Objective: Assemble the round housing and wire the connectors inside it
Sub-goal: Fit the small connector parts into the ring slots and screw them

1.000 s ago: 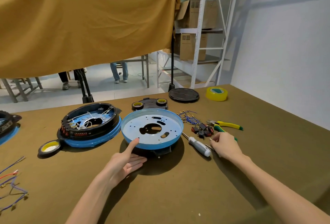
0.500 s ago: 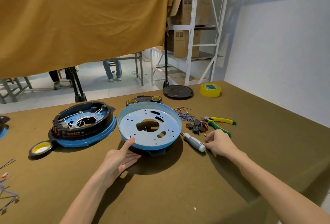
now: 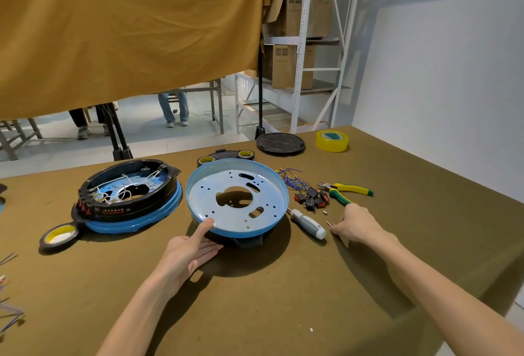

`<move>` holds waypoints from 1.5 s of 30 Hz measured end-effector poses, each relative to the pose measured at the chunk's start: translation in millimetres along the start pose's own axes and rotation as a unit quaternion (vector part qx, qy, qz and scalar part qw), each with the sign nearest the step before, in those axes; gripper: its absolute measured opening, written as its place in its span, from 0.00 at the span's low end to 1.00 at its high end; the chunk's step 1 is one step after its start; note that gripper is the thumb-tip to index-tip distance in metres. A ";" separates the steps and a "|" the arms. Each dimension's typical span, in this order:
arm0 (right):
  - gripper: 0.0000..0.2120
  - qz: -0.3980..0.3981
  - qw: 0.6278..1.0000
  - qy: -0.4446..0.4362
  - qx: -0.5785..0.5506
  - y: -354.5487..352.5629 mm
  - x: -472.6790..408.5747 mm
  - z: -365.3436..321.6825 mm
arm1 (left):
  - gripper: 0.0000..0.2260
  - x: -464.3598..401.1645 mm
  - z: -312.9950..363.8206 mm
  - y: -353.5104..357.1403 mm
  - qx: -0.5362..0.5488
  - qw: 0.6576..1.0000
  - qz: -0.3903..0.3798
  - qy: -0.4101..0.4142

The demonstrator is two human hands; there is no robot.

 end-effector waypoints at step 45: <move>0.05 0.011 0.855 -0.511 -0.086 55.6 40.6 -202.1 | 0.33 4.8 -5.5 -12.6 0.078 0.994 -0.080 0.011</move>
Point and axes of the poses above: each hand's wrist, its own x-axis away from the middle knuckle, its own y-axis out of the palm, z = x × y, the point moved 2 cm from there along -x, towards the middle knuckle, and after that the axes turned 11 degrees about -z, right-handed, at the moved point
